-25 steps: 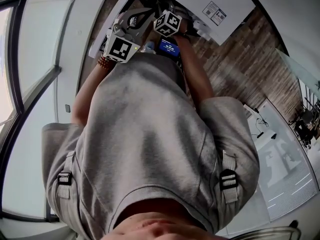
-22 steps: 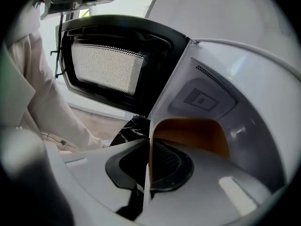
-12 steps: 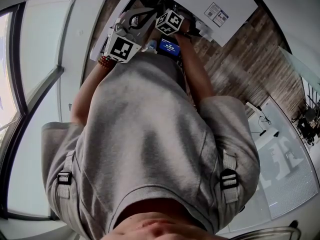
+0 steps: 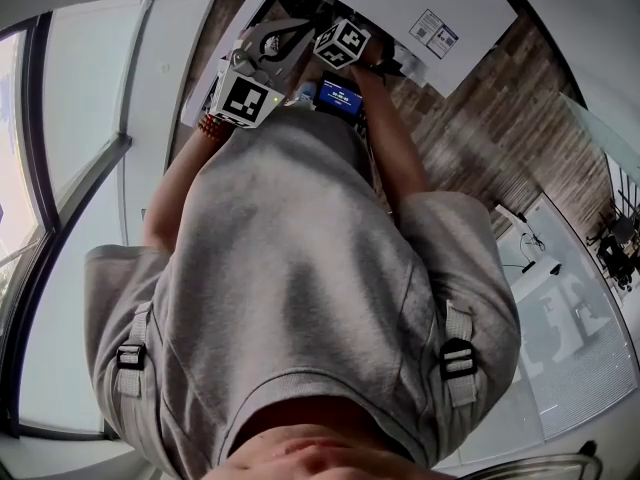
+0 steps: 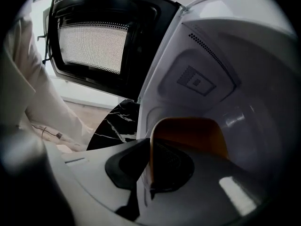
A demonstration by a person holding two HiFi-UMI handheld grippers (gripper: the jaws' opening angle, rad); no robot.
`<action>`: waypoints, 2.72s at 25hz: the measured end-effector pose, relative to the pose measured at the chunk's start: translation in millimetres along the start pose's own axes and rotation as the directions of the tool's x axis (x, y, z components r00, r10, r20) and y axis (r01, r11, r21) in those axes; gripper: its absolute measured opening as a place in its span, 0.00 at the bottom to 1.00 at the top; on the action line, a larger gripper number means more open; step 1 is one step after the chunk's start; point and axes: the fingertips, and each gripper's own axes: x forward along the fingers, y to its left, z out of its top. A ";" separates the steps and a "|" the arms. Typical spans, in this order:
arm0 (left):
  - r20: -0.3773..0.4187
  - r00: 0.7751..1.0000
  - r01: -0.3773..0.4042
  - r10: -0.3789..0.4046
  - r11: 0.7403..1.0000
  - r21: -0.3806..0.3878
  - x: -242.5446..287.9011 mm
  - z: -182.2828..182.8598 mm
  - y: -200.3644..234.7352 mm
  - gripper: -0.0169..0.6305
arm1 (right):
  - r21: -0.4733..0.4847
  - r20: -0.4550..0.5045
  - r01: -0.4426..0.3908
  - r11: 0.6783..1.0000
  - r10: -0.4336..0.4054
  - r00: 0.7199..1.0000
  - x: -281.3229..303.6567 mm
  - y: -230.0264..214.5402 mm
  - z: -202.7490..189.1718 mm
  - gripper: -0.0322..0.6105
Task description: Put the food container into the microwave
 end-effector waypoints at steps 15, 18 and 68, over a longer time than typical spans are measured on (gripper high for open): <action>-0.005 1.000 -0.012 0.012 1.000 0.007 -3.5 1.7 -8.3 0.03 | -0.014 0.047 0.031 0.999 -0.030 0.998 -6.2 -2.1 7.7 0.21; -0.004 1.000 -0.016 0.016 1.000 0.014 -4.7 2.7 -12.7 0.03 | -0.047 0.087 0.052 0.998 -0.048 0.995 -12.3 2.6 12.5 0.23; 0.038 0.999 -0.037 0.034 0.997 0.071 -46.0 17.1 -138.0 0.03 | -0.045 0.407 0.118 0.992 -0.090 0.909 -161.6 59.0 -11.9 0.15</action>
